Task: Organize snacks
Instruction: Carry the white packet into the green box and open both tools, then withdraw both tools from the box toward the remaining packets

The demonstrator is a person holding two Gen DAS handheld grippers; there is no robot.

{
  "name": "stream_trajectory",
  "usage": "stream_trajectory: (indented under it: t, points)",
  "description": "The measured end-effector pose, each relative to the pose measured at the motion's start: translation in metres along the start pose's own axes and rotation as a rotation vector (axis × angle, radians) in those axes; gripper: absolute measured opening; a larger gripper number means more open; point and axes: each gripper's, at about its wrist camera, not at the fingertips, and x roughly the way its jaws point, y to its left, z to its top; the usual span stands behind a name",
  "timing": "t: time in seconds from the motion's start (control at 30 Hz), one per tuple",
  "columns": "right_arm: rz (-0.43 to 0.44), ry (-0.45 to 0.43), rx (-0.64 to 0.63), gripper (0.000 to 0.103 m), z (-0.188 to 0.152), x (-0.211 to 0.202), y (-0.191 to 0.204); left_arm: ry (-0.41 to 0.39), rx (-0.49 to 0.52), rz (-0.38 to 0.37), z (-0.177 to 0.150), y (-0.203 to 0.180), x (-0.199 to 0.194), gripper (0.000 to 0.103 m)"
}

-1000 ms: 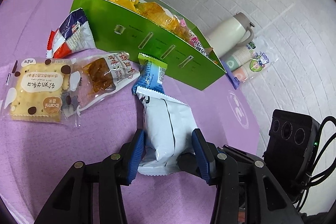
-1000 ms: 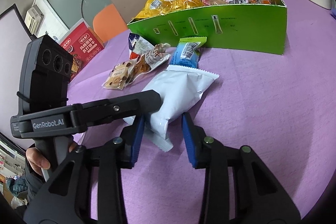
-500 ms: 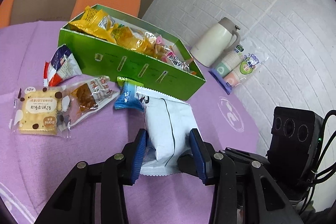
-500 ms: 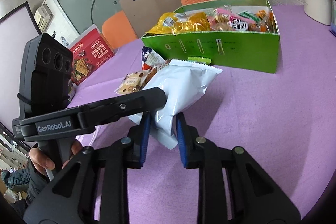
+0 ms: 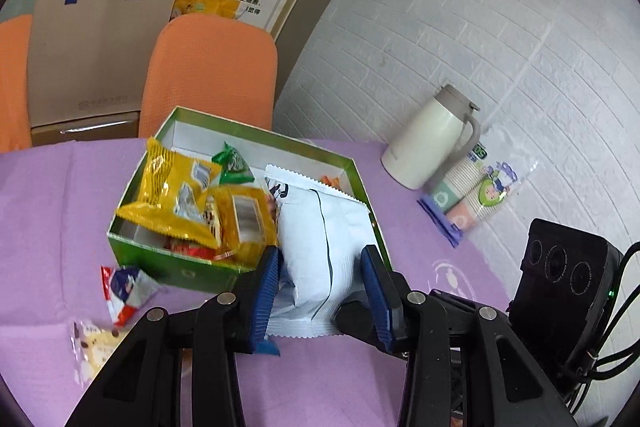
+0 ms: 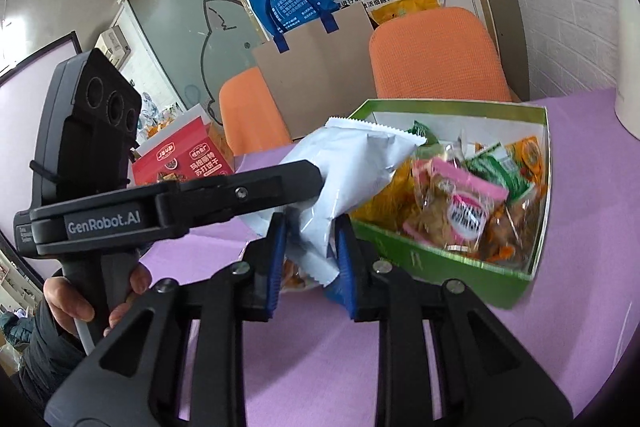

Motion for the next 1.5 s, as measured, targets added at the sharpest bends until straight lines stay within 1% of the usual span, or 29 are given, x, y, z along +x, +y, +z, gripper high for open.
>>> stream_trajectory:
  t: [0.07, 0.17, 0.3, 0.33, 0.37, 0.4, 0.43, 0.47, 0.5, 0.53, 0.6, 0.73, 0.8, 0.87, 0.93, 1.0, 1.07, 1.13, 1.17, 1.27, 1.37, 1.43, 1.5]
  points:
    - [0.001, 0.011, -0.029, 0.027, 0.017, 0.014, -0.005, -0.008, -0.009, 0.019, 0.020, 0.006, 0.010, 0.042]
    - [0.002, 0.015, -0.041, 0.027, 0.034, 0.032, -0.014, -0.006, -0.005, 0.054, 0.043, 0.014, 0.024, 0.042]
    - [-0.004, -0.002, -0.024, 0.029, 0.046, 0.053, -0.032, 0.010, -0.019, 0.091, 0.061, 0.026, 0.045, 0.042]
    - [-0.025, -0.014, -0.018, 0.029, 0.047, 0.058, -0.037, 0.019, -0.021, 0.107, 0.063, 0.031, 0.051, 0.042]
    - [-0.061, -0.026, -0.021, 0.034, 0.046, 0.062, -0.041, 0.024, -0.025, 0.122, 0.064, 0.035, 0.057, 0.045]
    - [-0.086, -0.030, -0.028, 0.053, 0.044, 0.063, -0.045, 0.032, -0.031, 0.131, 0.065, 0.040, 0.063, 0.057]
    - [-0.122, -0.029, -0.035, 0.066, 0.042, 0.066, -0.048, 0.040, -0.045, 0.148, 0.063, 0.045, 0.067, 0.067]
    - [-0.144, -0.020, -0.045, 0.067, 0.039, 0.068, -0.050, 0.036, -0.062, 0.173, 0.060, 0.050, 0.069, 0.081]
    - [-0.154, -0.008, -0.061, 0.067, 0.037, 0.070, -0.051, 0.024, -0.070, 0.196, 0.057, 0.052, 0.069, 0.084]
    - [-0.174, -0.007, -0.078, 0.067, 0.036, 0.069, -0.052, 0.013, -0.071, 0.216, 0.054, 0.054, 0.069, 0.085]
    - [-0.204, -0.016, -0.089, 0.067, 0.034, 0.066, -0.052, 0.020, -0.065, 0.226, 0.049, 0.056, 0.068, 0.085]
    - [-0.187, -0.016, -0.065, 0.067, 0.033, 0.057, -0.051, 0.023, -0.048, 0.246, 0.043, 0.052, 0.060, 0.085]
    - [-0.188, -0.025, -0.073, 0.071, 0.032, 0.048, -0.047, 0.019, -0.042, 0.244, 0.039, 0.047, 0.051, 0.085]
    - [-0.198, -0.036, -0.080, 0.083, 0.031, 0.037, -0.040, 0.014, -0.042, 0.243, 0.035, 0.042, 0.039, 0.085]
    - [-0.193, -0.053, -0.084, 0.084, 0.029, 0.023, -0.032, 0.009, -0.040, 0.243, 0.031, 0.036, 0.026, 0.085]
    - [-0.189, -0.066, -0.083, 0.088, 0.028, 0.010, -0.024, -0.006, -0.033, 0.249, 0.025, 0.028, 0.012, 0.085]
    - [-0.216, -0.073, -0.084, 0.097, 0.025, -0.004, -0.013, -0.026, -0.018, 0.246, 0.017, 0.019, -0.004, 0.086]
    - [-0.232, -0.076, -0.093, 0.098, 0.020, -0.016, -0.003, -0.042, -0.007, 0.246, 0.007, 0.010, -0.019, 0.087]
    - [-0.232, -0.074, -0.101, 0.098, 0.016, -0.021, 0.002, -0.051, -0.003, 0.246, 0.001, 0.006, -0.028, 0.089]
    - [-0.239, -0.052, -0.102, 0.098, 0.001, -0.033, 0.009, -0.085, 0.005, 0.257, -0.022, 0.002, -0.052, 0.100]
    - [-0.228, -0.014, -0.075, 0.098, -0.020, -0.040, 0.010, -0.120, 0.000, 0.260, -0.049, 0.004, -0.074, 0.101]
    - [-0.229, 0.018, -0.057, 0.098, -0.037, -0.041, 0.010, -0.125, -0.007, 0.264, -0.067, 0.010, -0.084, 0.101]
    - [-0.233, 0.071, -0.045, 0.098, -0.052, -0.036, 0.009, -0.123, 0.001, 0.287, -0.084, 0.016, -0.089, 0.101]
